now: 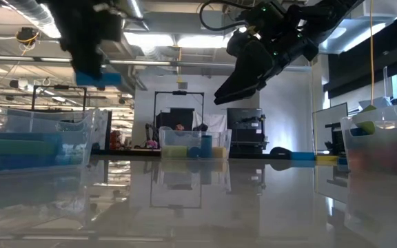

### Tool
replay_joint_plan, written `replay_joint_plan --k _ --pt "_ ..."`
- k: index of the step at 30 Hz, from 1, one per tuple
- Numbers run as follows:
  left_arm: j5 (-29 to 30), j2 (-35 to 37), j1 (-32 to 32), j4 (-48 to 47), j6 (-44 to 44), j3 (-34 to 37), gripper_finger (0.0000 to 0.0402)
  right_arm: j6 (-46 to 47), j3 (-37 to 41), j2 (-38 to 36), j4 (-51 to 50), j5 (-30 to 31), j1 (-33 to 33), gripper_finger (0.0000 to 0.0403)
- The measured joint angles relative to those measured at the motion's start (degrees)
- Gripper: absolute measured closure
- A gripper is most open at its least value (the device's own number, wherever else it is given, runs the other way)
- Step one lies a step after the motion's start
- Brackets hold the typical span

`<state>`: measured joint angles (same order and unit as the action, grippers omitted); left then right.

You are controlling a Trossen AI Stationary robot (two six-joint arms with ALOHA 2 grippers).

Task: Sort blocks by size
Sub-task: Put the blue rectangular block into the bottom left transparent bin

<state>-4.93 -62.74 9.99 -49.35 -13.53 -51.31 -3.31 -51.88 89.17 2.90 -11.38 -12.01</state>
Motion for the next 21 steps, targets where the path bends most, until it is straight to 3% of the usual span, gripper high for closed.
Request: replay_joint_plan --k 12,21 --pt "1.86 3.25 -20.85 -3.94 -21.08 3.81 0.0284 0.01 0.0 0.0 0.1 3.44 0.02 0.0178" --pt "3.11 3.23 -27.03 -0.4 -31.24 10.62 0.0276 0.46 0.0 0.0 0.22 3.04 0.04 0.0178"
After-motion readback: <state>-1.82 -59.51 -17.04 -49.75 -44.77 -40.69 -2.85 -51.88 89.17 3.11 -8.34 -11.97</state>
